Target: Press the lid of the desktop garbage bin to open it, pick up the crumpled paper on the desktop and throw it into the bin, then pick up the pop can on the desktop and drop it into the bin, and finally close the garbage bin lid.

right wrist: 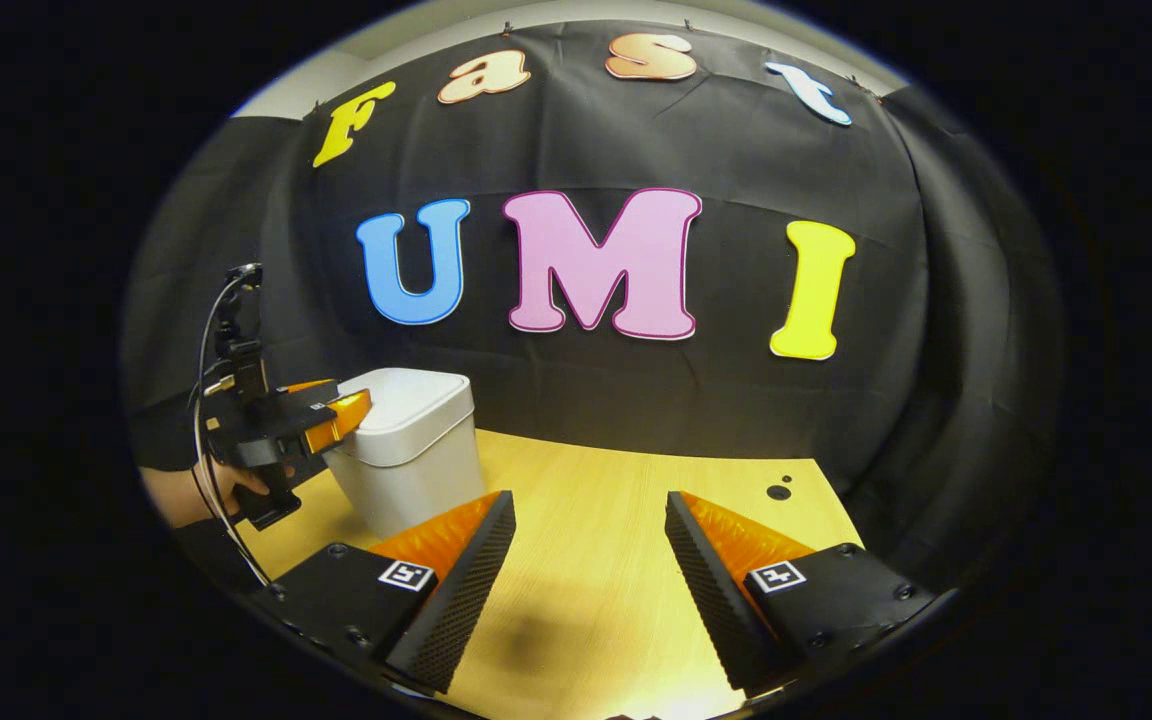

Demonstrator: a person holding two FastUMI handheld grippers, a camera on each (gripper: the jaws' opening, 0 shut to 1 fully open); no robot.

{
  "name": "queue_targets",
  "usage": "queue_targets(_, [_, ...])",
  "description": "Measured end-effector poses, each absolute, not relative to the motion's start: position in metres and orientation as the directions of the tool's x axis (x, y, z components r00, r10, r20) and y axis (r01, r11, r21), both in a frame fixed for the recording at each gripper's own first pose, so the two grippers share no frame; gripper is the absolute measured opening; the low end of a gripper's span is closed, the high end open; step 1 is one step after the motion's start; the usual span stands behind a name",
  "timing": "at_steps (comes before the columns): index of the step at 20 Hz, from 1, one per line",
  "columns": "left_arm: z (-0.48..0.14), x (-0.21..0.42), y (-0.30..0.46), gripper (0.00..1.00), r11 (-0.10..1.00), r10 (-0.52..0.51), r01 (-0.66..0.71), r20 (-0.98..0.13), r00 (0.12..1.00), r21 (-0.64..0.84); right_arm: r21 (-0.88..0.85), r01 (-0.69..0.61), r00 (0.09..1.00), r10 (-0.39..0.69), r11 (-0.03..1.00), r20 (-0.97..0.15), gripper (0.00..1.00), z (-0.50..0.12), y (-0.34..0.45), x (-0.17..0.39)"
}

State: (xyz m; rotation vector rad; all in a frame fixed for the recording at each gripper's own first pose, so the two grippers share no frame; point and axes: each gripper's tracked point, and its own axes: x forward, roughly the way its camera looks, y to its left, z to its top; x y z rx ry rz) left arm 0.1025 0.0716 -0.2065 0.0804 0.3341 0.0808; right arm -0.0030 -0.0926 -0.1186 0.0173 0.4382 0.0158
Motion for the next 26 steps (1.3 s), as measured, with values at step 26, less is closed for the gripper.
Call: queue_targets(26, [-0.046, -0.021, 0.005, 0.96, 0.997, 0.069, -0.068, -0.027, 0.997, 0.030, -0.056, 0.019, 0.992, -0.025, 0.998, -0.120, 0.97, -0.035, -0.024, -0.024])
